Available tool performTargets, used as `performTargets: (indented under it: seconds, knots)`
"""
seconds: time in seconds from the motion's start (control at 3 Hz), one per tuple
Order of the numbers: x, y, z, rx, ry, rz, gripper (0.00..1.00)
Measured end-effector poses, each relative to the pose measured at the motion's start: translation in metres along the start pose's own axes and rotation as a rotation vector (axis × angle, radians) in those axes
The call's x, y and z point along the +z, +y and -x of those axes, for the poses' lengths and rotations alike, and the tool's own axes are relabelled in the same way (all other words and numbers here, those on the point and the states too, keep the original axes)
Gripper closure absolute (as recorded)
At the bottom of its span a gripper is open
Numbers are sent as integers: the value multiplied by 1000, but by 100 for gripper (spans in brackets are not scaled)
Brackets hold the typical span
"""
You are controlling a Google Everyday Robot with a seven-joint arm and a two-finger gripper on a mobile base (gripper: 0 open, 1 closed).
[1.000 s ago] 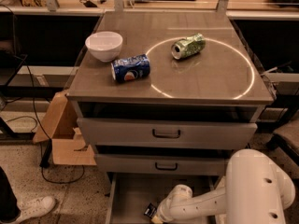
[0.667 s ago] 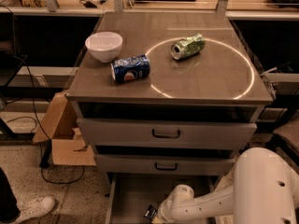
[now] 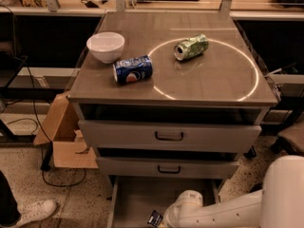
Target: Pick rxbar blueberry from bottom drawer and place on counter
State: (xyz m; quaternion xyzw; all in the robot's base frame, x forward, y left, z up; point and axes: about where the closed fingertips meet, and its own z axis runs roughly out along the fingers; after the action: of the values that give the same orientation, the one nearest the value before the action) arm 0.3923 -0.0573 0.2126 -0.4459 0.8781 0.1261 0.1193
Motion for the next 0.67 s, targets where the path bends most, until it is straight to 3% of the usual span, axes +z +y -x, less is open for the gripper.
performTargets:
  seconds: [0.33,0.67]
  knots:
    - [-34,-4,5,-12,-15,-49,100]
    - [-95,-12,6,-3,-35,-141,100]
